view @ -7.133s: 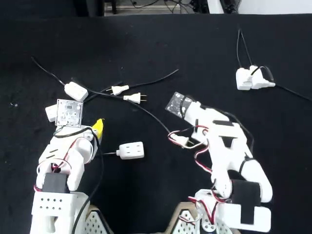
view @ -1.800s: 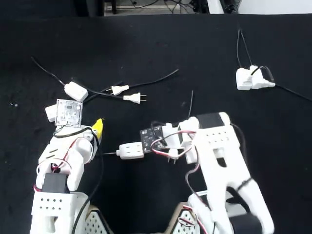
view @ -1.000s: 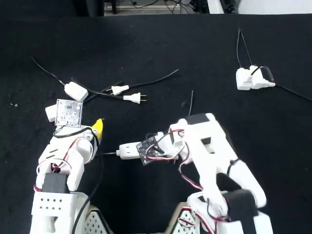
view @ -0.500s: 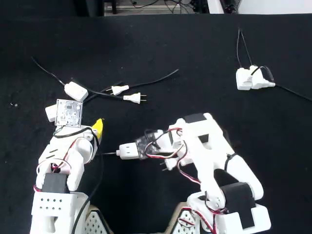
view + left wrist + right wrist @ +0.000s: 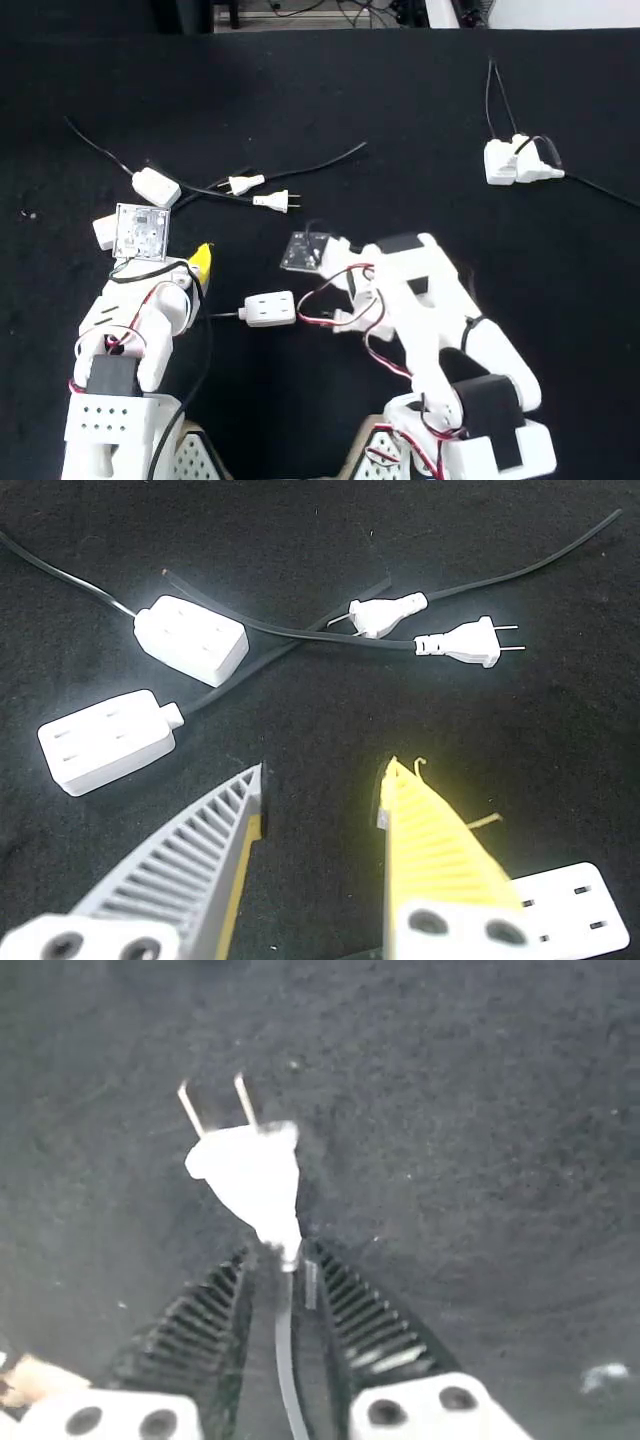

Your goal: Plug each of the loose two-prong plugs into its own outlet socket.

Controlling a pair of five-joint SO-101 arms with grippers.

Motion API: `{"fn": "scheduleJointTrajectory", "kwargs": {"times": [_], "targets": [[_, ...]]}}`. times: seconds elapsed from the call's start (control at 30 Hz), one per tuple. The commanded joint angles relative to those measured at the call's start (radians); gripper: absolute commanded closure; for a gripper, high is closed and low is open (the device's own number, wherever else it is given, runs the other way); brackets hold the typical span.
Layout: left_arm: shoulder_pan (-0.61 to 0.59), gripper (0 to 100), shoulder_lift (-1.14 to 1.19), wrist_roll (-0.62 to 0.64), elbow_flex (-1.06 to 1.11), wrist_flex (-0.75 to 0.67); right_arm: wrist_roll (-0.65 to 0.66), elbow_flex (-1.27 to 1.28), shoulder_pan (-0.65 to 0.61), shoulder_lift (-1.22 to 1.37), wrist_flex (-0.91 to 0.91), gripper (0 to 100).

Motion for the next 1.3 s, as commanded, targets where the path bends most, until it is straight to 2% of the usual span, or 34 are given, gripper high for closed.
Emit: {"fn": "scheduleJointTrajectory", "kwargs": {"times": [0.0,0.13,0.47,0.87,0.93,1.03,1.07,1.27], "targets": [[-0.008,80,-0.008,0.0,-0.008,-0.017,-0.057,0.012,0.035,-0.082,-0.032,92.6],[-0.008,80,-0.008,0.0,-0.008,-0.014,-0.064,0.036,0.028,-0.137,-0.035,81.5],[-0.019,80,-0.008,0.0,-0.008,-0.011,-0.018,0.047,-0.086,-0.137,-0.037,82.2],[-0.054,80,-0.008,0.0,-0.01,-0.017,-0.015,0.03,-0.074,0.024,-0.144,82.2],[-0.054,80,-0.008,0.0,-0.01,-0.017,-0.015,0.028,-0.074,0.025,-0.144,84.5],[-0.053,80,-0.008,0.0,-0.01,-0.017,-0.014,0.025,-0.072,0.025,-0.146,99.7],[-0.053,80,-0.008,0.0,-0.01,-0.017,-0.014,0.025,-0.072,0.024,-0.143,97.2],[-0.047,80,-0.008,0.0,-0.01,-0.017,0.011,-0.001,-0.005,-0.128,-0.055,98.8]]}}
